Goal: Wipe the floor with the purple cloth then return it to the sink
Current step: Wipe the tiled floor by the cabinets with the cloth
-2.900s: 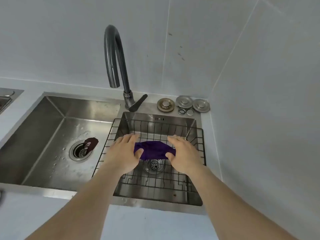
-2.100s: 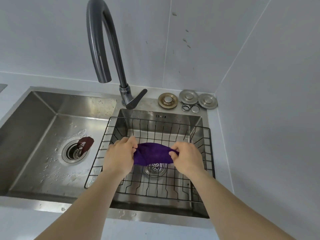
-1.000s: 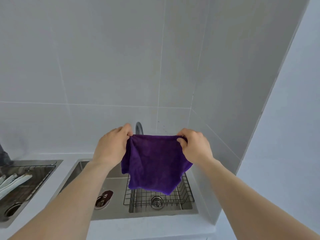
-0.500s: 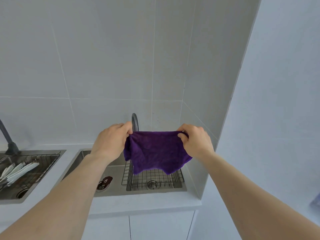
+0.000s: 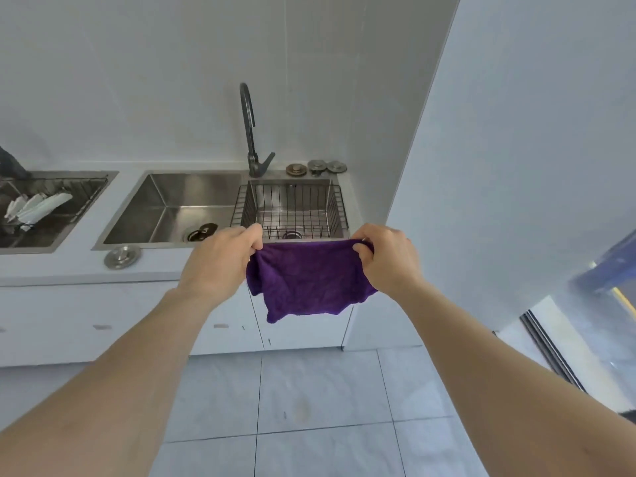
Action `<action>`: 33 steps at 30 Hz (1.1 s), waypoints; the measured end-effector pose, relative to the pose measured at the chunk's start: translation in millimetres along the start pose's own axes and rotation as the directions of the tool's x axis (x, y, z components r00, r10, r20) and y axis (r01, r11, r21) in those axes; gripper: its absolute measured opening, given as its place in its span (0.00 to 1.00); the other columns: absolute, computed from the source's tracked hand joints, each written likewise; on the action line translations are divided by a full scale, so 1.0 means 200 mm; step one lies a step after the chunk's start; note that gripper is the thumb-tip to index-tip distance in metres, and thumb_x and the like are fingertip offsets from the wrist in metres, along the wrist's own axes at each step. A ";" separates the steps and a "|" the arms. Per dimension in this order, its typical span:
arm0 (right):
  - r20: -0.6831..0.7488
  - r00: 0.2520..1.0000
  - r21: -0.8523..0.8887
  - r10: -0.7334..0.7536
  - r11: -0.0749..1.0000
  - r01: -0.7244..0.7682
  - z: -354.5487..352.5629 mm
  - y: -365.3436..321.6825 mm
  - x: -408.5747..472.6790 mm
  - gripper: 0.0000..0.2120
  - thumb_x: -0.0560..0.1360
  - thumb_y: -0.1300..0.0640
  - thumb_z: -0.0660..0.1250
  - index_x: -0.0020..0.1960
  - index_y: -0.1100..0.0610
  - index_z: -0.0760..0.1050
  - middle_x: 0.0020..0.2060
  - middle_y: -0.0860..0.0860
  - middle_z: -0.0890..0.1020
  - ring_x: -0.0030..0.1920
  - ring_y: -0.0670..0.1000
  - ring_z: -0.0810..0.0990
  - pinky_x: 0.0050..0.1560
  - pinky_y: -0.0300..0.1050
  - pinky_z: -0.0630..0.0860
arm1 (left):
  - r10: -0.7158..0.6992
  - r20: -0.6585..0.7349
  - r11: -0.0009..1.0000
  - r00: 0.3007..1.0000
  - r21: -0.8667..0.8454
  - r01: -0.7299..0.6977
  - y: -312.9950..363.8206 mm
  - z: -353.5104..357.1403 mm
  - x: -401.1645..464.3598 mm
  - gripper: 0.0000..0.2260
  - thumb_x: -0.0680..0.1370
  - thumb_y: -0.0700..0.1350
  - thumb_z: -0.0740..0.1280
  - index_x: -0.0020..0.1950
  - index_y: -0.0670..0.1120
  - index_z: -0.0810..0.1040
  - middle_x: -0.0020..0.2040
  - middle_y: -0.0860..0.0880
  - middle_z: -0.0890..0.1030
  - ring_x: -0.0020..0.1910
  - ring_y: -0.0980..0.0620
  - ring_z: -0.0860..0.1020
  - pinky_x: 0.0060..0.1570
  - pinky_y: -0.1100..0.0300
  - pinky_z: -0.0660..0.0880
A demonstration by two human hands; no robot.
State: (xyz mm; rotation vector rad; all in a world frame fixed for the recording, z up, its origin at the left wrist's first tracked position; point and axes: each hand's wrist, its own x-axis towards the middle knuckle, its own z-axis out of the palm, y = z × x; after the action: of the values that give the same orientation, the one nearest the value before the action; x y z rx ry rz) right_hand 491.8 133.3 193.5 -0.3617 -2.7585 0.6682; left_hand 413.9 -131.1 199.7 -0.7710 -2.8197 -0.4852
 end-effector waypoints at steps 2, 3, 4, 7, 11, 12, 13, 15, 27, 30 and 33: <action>0.054 0.998 -0.016 0.040 0.999 -0.040 0.12 0.09 -0.11 0.09 0.80 0.58 0.63 0.55 0.49 0.80 0.51 0.49 0.83 0.51 0.57 0.79 0.47 0.48 0.72 | -0.021 0.061 1.000 0.998 0.003 0.021 -0.01 0.15 -0.11 0.11 0.78 0.35 0.63 0.47 0.51 0.69 0.44 0.52 0.79 0.43 0.45 0.75 0.41 0.49 0.74; 0.077 0.995 -0.024 0.056 0.998 -0.054 0.17 0.13 -0.16 0.09 0.80 0.58 0.63 0.55 0.49 0.80 0.51 0.50 0.83 0.51 0.57 0.79 0.46 0.48 0.72 | -0.024 0.087 1.000 0.996 -0.003 0.024 -0.02 0.23 -0.15 0.11 0.78 0.35 0.63 0.48 0.52 0.69 0.44 0.53 0.78 0.43 0.46 0.74 0.41 0.50 0.74; 0.097 0.993 -0.030 0.070 0.997 -0.067 0.23 0.17 -0.20 0.09 0.80 0.58 0.63 0.55 0.50 0.80 0.50 0.50 0.83 0.51 0.57 0.79 0.46 0.48 0.71 | -0.026 0.112 0.999 0.993 -0.018 0.028 -0.04 0.30 -0.19 0.11 0.79 0.35 0.62 0.48 0.52 0.69 0.44 0.53 0.78 0.43 0.46 0.74 0.41 0.50 0.74; 0.144 0.982 -0.047 0.124 0.992 -0.118 0.42 0.28 -0.32 0.08 0.80 0.58 0.63 0.54 0.50 0.80 0.49 0.49 0.83 0.49 0.57 0.79 0.44 0.48 0.72 | -0.024 0.171 0.998 0.985 -0.053 0.034 -0.10 0.52 -0.26 0.10 0.79 0.35 0.62 0.48 0.50 0.71 0.43 0.53 0.78 0.42 0.46 0.74 0.41 0.48 0.76; 0.190 0.959 -0.091 0.209 0.977 -0.195 0.72 0.41 -0.45 0.08 0.80 0.58 0.63 0.53 0.50 0.80 0.48 0.49 0.82 0.47 0.58 0.79 0.42 0.48 0.71 | -0.009 0.250 0.996 0.968 -0.078 0.030 -0.22 0.85 -0.34 0.11 0.78 0.34 0.63 0.49 0.50 0.71 0.42 0.52 0.79 0.42 0.46 0.75 0.39 0.47 0.77; 0.202 0.953 -0.104 0.226 0.972 -0.209 0.80 0.44 -0.48 0.08 0.80 0.58 0.63 0.53 0.50 0.80 0.47 0.49 0.82 0.46 0.58 0.79 0.41 0.48 0.71 | -0.011 0.269 0.996 0.963 -0.083 0.034 -0.26 0.94 -0.37 0.11 0.77 0.33 0.63 0.49 0.50 0.71 0.42 0.52 0.79 0.42 0.46 0.75 0.39 0.48 0.77; 0.215 0.947 -0.111 0.239 0.969 -0.220 0.89 0.47 -0.52 0.08 0.80 0.58 0.62 0.53 0.50 0.80 0.47 0.49 0.81 0.46 0.58 0.79 0.40 0.48 0.72 | -0.015 0.289 0.995 0.957 -0.090 0.043 -0.30 1.03 -0.40 0.12 0.77 0.33 0.63 0.49 0.50 0.72 0.42 0.52 0.79 0.43 0.46 0.75 0.38 0.48 0.76; 0.242 0.933 -0.114 0.267 0.963 -0.246 1.08 0.52 -0.59 0.08 0.80 0.58 0.62 0.53 0.50 0.80 0.46 0.49 0.81 0.45 0.58 0.79 0.40 0.49 0.73 | -0.024 0.335 0.993 0.942 -0.103 0.062 -0.39 1.23 -0.49 0.11 0.77 0.33 0.63 0.49 0.50 0.73 0.42 0.53 0.79 0.42 0.47 0.75 0.38 0.50 0.76; 0.344 0.875 -0.092 0.340 0.940 -0.329 2.32 1.02 -1.01 0.08 0.80 0.60 0.63 0.49 0.50 0.79 0.42 0.49 0.80 0.41 0.57 0.78 0.38 0.52 0.75 | -0.058 0.470 0.995 0.881 -0.043 0.088 -0.87 2.49 -1.02 0.19 0.70 0.29 0.67 0.46 0.53 0.69 0.39 0.56 0.77 0.38 0.49 0.75 0.31 0.53 0.74; 0.348 0.879 -0.081 0.327 0.944 -0.319 2.66 1.20 -1.14 0.08 0.79 0.60 0.63 0.48 0.50 0.79 0.41 0.48 0.80 0.40 0.56 0.78 0.37 0.50 0.75 | -0.079 0.478 0.994 0.875 -0.032 0.107 -0.97 2.82 -1.15 0.19 0.70 0.29 0.67 0.47 0.53 0.70 0.39 0.56 0.78 0.39 0.49 0.76 0.32 0.51 0.76; 0.353 0.882 -0.067 0.311 0.949 -0.308 2.98 1.38 -1.29 0.07 0.78 0.60 0.63 0.47 0.50 0.78 0.40 0.47 0.80 0.39 0.55 0.77 0.35 0.47 0.71 | -0.072 0.506 0.995 0.860 -0.029 0.101 -1.05 3.16 -1.30 0.18 0.72 0.29 0.65 0.48 0.53 0.71 0.42 0.56 0.79 0.41 0.49 0.78 0.34 0.50 0.77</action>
State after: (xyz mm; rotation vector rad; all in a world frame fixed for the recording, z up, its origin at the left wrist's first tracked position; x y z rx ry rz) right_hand 585.8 50.9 -499.7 -0.7673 -3.0817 0.8773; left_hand 472.2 -198.1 -509.5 -0.8958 -3.3517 -0.4232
